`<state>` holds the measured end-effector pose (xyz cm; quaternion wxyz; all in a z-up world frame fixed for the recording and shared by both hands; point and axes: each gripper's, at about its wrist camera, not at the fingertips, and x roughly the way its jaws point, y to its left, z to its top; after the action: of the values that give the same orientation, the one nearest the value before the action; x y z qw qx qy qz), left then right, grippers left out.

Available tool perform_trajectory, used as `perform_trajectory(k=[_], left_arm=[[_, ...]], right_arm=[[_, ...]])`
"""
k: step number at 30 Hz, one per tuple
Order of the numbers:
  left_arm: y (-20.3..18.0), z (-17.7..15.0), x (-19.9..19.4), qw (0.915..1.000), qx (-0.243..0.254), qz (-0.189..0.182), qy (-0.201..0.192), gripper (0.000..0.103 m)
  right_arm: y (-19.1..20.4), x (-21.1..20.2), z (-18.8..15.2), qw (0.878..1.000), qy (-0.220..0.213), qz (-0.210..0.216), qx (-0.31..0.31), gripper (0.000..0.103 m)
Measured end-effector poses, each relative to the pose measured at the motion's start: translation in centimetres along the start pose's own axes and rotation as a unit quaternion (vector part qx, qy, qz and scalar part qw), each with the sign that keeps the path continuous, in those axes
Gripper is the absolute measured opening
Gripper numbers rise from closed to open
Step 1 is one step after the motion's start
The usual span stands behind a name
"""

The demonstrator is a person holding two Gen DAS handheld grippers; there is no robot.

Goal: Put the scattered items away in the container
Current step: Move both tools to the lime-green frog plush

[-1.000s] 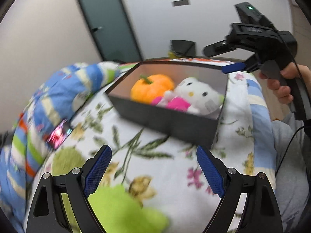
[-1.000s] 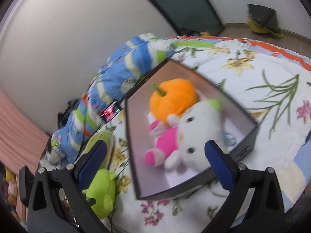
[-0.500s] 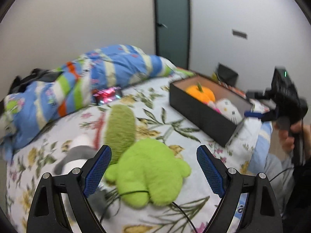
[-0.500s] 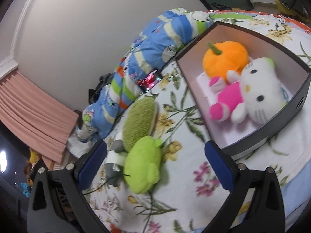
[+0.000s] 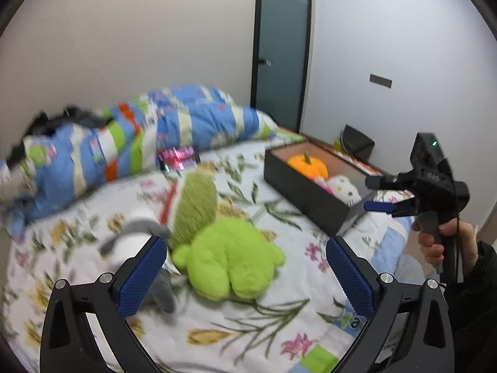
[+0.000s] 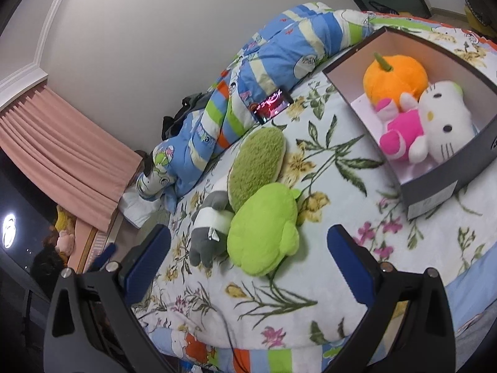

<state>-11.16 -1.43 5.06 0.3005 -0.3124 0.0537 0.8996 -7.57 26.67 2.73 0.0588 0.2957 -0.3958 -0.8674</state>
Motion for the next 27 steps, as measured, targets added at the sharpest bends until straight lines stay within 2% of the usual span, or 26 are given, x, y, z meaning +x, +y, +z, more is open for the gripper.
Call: perform_trajectory(k=[4,7,8,10,12,13,14,18,20,27], left_arm=[[0.8,-1.7,4.0,0.9983,-0.040,-0.012,0.041,0.102],[2.2,-3.2,6.9,0.9890,-0.112,-0.041,0.087,0.102],[3.1,-3.8,8.1,0.9796,-0.157,-0.061,0.109,0.102],[5.1,-5.1,10.5,0.9497,-0.257,-0.102,0.147,0.102],[6.7,-6.7,12.4,0.9152,-0.341,-0.129,0.172,0.102],[7.2,-7.3,13.1,0.9029,-0.367,-0.135,0.179,0.102],[7.6,-7.8,13.7,0.8958,-0.382,-0.136,0.183,0.102],[7.5,-8.1,15.0,0.8966,-0.380,-0.131,0.186,0.102],[7.7,-8.2,15.6,0.8914,-0.390,-0.135,0.188,0.102],[9.6,-8.3,16.5,0.8805,-0.431,-0.108,0.165,0.102]], right_arm=[[-0.8,1.4,-0.3,1.000,0.017,-0.006,0.009,0.102],[-1.7,3.1,-0.6,0.999,0.038,-0.004,0.026,0.102],[-1.9,3.8,-0.7,0.998,0.045,-0.003,0.032,0.102],[-2.4,5.0,-0.9,0.997,0.059,0.000,0.041,0.102],[-2.9,6.3,-1.0,0.996,0.074,0.002,0.050,0.102],[-3.1,7.1,-1.1,0.995,0.081,0.001,0.054,0.102],[-3.3,7.7,-1.3,0.995,0.087,0.001,0.056,0.102],[-4.1,9.6,-1.6,0.993,0.104,-0.002,0.059,0.102],[-4.6,10.5,-1.7,0.992,0.111,0.000,0.067,0.102],[-5.4,14.0,-1.5,0.986,0.139,0.019,0.087,0.102]])
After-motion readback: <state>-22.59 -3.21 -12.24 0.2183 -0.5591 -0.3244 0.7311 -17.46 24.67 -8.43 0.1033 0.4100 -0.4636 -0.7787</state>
